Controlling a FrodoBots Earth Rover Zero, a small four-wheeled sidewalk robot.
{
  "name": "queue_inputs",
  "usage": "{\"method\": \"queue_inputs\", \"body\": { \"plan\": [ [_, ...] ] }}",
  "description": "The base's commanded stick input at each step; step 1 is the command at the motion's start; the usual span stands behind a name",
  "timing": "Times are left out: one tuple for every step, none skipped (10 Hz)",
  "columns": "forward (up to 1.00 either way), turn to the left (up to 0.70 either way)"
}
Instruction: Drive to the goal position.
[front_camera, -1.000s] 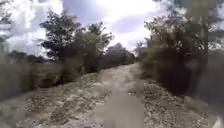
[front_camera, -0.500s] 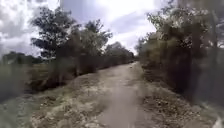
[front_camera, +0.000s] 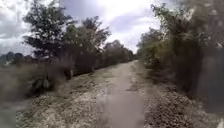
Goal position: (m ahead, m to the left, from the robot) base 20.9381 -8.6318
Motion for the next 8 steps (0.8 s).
{"method": "queue_inputs", "body": {
  "plan": [
    [0.85,0.00],
    [0.85,0.00],
    [0.85,0.00],
    [0.85,0.00],
    [0.85,0.00],
    [0.85,0.00],
    [0.85,0.00],
    [0.85,0.00]
  ]
}}
